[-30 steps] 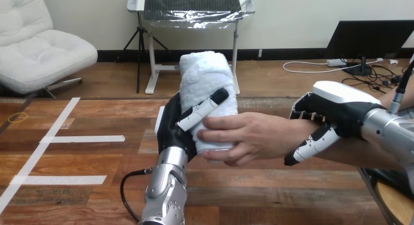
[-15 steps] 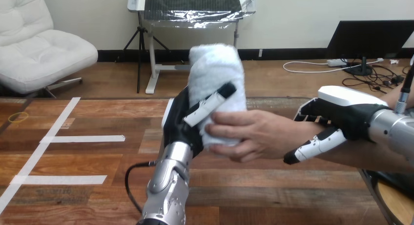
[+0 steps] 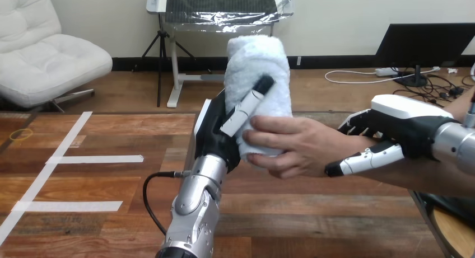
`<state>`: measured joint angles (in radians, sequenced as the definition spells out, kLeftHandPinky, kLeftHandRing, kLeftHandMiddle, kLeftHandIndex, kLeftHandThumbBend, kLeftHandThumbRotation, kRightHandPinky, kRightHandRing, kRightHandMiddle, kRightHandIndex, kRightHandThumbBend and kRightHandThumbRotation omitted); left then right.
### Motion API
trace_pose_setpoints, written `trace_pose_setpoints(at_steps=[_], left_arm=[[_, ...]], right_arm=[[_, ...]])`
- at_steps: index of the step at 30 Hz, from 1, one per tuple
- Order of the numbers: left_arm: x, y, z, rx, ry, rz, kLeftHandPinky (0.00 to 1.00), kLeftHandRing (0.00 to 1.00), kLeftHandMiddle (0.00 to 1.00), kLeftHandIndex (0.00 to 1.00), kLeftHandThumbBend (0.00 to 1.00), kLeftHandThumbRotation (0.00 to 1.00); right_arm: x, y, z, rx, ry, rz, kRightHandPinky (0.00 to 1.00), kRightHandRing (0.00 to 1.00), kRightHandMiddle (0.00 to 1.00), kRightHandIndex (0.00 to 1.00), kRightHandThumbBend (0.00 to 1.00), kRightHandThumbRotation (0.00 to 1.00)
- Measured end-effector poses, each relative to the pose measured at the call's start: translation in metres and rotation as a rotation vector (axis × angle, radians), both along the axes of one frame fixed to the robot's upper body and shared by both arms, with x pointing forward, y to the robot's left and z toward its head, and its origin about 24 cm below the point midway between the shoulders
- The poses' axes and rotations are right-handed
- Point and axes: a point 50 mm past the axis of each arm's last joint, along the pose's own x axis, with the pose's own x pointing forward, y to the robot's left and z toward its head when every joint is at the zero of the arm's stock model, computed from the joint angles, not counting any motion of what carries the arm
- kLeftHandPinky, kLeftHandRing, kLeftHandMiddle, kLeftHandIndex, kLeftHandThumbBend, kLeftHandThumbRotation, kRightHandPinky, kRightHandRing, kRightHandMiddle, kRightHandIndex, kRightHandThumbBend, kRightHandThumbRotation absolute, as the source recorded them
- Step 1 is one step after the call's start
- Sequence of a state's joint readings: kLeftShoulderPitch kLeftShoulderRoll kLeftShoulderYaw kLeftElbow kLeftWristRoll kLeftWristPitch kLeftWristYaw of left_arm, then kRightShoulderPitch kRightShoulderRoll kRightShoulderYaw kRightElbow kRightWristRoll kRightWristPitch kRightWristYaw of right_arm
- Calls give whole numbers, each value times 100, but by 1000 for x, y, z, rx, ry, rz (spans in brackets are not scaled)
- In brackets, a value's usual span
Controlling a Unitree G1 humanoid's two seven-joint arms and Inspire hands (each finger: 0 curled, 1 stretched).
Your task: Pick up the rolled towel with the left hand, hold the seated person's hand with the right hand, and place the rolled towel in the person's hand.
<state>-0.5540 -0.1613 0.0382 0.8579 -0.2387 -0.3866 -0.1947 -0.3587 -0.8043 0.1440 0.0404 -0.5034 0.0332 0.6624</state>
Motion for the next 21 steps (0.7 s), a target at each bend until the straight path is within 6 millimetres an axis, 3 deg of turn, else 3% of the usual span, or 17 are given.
trace_pose_setpoints(at_steps=[11,21], left_arm=[[0,1,2,20,-27,0,100,99,92,88,81,100],[0,3,4,39,-46,10,100,100,96,92,85,100]], right_arm=[[-5,-5,-3,48,-38,-8,64,84,85,87,100,96],[-10,-12,-7,95,-83,-37,67,87,89,91,100,100]])
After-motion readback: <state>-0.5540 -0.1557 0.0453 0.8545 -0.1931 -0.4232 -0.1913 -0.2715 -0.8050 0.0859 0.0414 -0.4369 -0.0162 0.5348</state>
